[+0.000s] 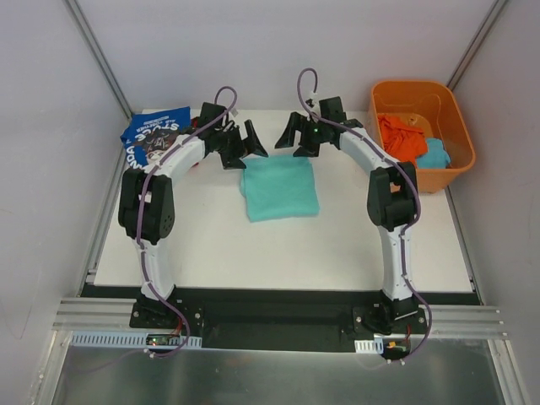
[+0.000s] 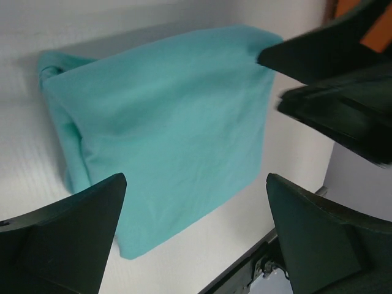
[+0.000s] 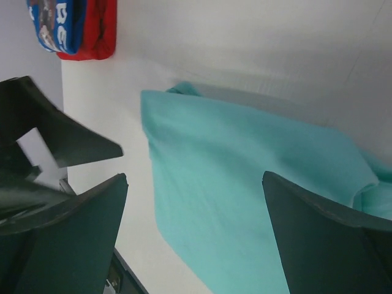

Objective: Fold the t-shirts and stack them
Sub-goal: Fold the long partially folded tshirt into a neat square, then smooth out wrinkles on the folded tshirt

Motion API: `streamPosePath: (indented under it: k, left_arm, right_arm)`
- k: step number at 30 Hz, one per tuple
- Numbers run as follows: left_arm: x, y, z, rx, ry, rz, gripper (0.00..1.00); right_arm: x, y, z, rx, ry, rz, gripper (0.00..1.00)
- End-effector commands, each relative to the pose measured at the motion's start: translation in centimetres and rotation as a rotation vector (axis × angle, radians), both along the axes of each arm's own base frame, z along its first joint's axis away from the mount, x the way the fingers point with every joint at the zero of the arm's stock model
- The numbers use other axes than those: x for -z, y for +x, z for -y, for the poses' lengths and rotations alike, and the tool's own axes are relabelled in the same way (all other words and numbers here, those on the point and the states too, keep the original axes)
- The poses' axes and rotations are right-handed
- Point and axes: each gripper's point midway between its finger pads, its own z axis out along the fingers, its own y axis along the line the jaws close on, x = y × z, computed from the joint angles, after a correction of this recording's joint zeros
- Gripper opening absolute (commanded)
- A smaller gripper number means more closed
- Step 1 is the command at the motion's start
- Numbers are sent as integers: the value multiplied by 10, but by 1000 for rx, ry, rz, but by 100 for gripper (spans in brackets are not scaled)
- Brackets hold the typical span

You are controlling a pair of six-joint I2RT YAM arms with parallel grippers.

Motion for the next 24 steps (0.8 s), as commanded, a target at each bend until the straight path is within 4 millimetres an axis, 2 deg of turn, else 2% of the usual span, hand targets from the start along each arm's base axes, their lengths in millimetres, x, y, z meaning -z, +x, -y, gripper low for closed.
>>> streamPosePath:
  k: [1,2,3,4,7,8,13,15,18,19,21,22,23,24]
  left_arm:
    - [-42,25,23,58,-131,110,99]
    - [-25,30,25,57,-129,76,99]
    - [-18,33,26,58,-132,61,99]
    - [-1,40,28,57,-135,30,99]
    - [19,47,34,72,-168,-23,99]
    - [36,49,33,63,-172,-65,99]
    - [65,61,25,8,-114,-84,99]
    - [70,64,20,-8,-114,-96,99]
    - [63,71,21,-7,-136,-94,99]
    - [47,75,23,0,-152,-63,99]
    - [24,75,26,13,-164,-20,99]
    - [-3,72,26,18,-165,29,99]
    - [-14,71,23,12,-142,68,99]
    - [-26,68,21,8,-127,99,99]
  right_arm:
    - [-13,29,-7,19,47,43,96]
    - [0,33,-6,29,41,20,96]
    - [1,38,-4,40,49,26,96]
    - [5,41,-2,57,59,10,96]
    - [20,49,6,83,76,-16,96]
    - [27,51,8,87,76,-28,96]
    - [55,48,12,86,87,-93,96]
    - [66,47,12,87,93,-120,96]
    - [59,47,13,78,106,-114,96]
    - [51,48,14,77,108,-105,96]
    - [20,47,19,69,79,-38,96]
    - [6,45,21,65,66,-7,96]
    - [-26,39,26,65,57,40,96]
    - [-42,37,32,82,32,77,96]
